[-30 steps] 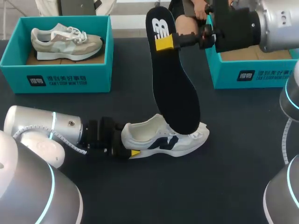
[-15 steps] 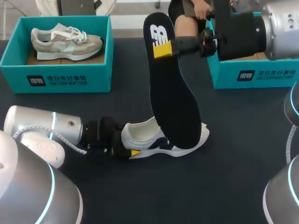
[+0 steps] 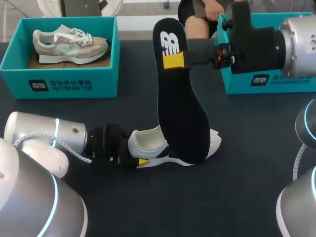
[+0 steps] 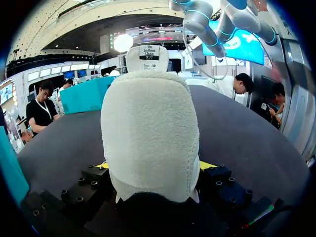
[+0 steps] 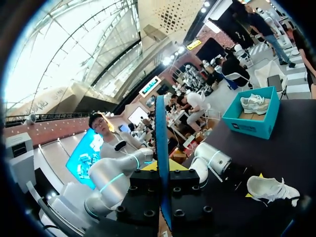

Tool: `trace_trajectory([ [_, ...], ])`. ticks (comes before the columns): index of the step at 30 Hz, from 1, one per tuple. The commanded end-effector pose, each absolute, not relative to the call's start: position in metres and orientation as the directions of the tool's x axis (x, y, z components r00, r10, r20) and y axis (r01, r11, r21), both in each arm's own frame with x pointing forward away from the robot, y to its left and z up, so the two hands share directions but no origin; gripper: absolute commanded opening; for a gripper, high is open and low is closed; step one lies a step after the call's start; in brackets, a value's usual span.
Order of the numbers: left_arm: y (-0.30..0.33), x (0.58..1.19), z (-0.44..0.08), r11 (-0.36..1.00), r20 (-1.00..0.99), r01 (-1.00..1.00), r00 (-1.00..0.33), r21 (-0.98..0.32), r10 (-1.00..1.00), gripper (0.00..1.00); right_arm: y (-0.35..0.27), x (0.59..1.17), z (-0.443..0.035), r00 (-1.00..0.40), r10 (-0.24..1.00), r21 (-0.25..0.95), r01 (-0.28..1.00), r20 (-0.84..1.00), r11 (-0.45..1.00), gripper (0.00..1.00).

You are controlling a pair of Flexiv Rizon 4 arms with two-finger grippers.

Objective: Take the shoe out of the shoebox, open the shoe tongue, remove and reinsert the insole, then place the shoe into the shoebox

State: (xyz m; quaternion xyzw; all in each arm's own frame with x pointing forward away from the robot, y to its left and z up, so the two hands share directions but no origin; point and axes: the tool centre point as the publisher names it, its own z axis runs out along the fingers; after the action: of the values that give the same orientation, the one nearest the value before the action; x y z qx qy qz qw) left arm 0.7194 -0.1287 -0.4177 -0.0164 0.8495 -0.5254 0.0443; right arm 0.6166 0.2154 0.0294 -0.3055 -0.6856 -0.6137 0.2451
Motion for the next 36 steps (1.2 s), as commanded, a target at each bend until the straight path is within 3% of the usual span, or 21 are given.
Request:
trace_trajectory([
  [1,-0.13,0.718,-0.42,0.45,-0.058,0.018,-0.996,-0.893,-0.074,0.0,0.21,0.614,0.029,-0.692,0.117,0.69,0.721,0.713,0.062,0.0],
  [11,-0.13,0.718,-0.42,0.45,-0.058,0.018,-0.996,-0.893,-0.074,0.0,0.207,0.61,0.036,-0.711,0.055,0.71,0.703,0.701,0.043,0.0],
  [29,-0.13,0.718,-0.42,0.45,-0.058,0.018,-0.996,-0.893,-0.074,0.0,0.207,0.61,0.036,-0.711,0.055,0.71,0.703,0.701,0.043,0.0],
  [30,-0.128,0.717,-0.419,0.44,-0.068,0.031,-0.995,-0.897,-0.068,0.38,0.207,0.61,0.036,-0.711,0.055,0.71,0.703,0.701,0.043,0.0],
  [31,-0.125,0.715,-0.417,0.434,-0.07,0.034,-0.995,-0.9,-0.067,1.0,0.207,0.61,0.036,-0.711,0.055,0.71,0.703,0.701,0.043,0.0],
  [36,-0.116,0.713,-0.408,0.435,-0.071,0.026,-0.994,-0.9,-0.089,1.0,0.207,0.61,0.036,-0.711,0.055,0.71,0.703,0.701,0.043,0.0],
])
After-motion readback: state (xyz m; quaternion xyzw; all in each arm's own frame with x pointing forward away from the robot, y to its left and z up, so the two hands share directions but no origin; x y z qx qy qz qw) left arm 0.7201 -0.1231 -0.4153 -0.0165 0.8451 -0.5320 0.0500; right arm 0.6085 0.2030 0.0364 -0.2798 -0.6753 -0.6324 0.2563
